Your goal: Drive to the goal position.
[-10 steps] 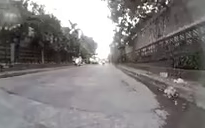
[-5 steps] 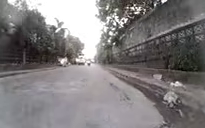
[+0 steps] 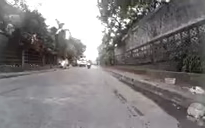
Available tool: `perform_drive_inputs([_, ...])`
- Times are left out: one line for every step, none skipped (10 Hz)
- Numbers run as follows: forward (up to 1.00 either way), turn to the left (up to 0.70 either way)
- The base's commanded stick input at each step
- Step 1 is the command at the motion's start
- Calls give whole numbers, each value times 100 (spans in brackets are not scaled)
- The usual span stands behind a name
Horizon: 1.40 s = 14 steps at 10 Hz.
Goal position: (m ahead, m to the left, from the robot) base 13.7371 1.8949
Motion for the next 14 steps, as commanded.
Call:
perform_drive_inputs([100, 0])
perform_drive_inputs([100, 0])
perform_drive_inputs([100, 0])
perform_drive_inputs([100, 0])
perform_drive_inputs([100, 0])
perform_drive_inputs([100, 0])
perform_drive_inputs([100, 0])
perform_drive_inputs([100, 0])
perform_drive_inputs([100, 0])
perform_drive_inputs([100, 0])
perform_drive_inputs([100, 0])
perform_drive_inputs([100, 0])
perform_drive_inputs([100, 0])
perform_drive_inputs([100, 0])
